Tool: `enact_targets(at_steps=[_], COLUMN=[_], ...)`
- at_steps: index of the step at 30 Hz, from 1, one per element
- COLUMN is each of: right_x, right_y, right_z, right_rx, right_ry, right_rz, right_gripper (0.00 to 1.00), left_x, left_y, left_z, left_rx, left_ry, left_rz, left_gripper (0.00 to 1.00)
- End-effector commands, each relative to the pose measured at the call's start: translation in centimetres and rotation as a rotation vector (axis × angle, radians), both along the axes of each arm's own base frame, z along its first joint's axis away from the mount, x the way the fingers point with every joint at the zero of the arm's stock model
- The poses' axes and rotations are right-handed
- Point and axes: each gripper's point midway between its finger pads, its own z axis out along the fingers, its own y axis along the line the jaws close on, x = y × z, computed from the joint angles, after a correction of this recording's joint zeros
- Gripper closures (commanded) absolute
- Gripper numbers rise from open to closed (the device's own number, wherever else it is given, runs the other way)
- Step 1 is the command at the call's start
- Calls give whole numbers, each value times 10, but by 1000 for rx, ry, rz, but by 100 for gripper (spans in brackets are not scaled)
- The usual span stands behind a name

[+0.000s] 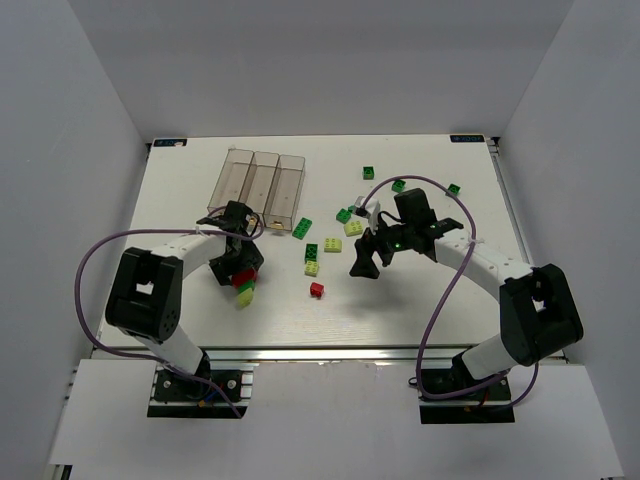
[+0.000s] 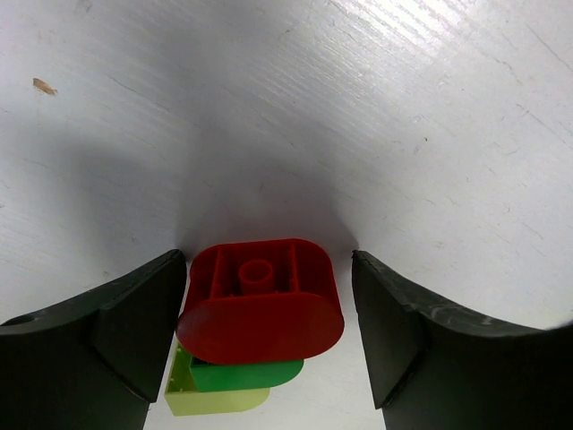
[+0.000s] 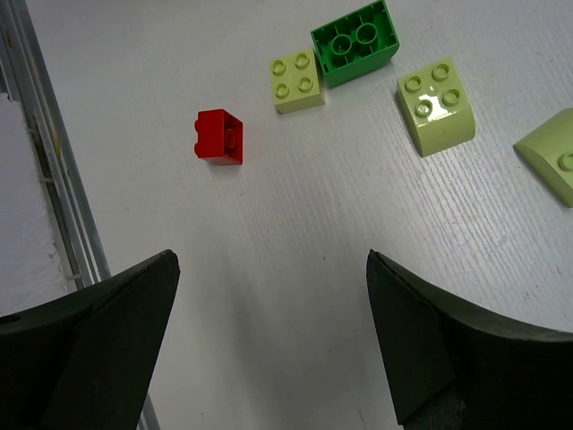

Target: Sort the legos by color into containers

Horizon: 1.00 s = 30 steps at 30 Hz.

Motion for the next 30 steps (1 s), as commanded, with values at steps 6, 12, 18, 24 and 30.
enact_targets(at_steps=[6,12,18,24,30], right_x=[5,4,2,2,2], right_y=[3,3,2,2,1], right_z=[11,10,9,9,9], right_rx=[12,11,11,12,10], right_ry=[-29,-27,-23,-24,-26], right_rz=[9,8,6,6,4], right_gripper=[11,11,11,10,11], left_x=[-8,-17,-22,-22,-20], left_y=[-4,-4,-3,-4,-9], left_z=[-1,-5,-6,-3,-1], left_rx=[-30,-23,0,8,-17], left_ry=[-8,17,39,38,27], left_rz=[-14,-30,-55,-64,-67], left_gripper=[18,21,23,23,40])
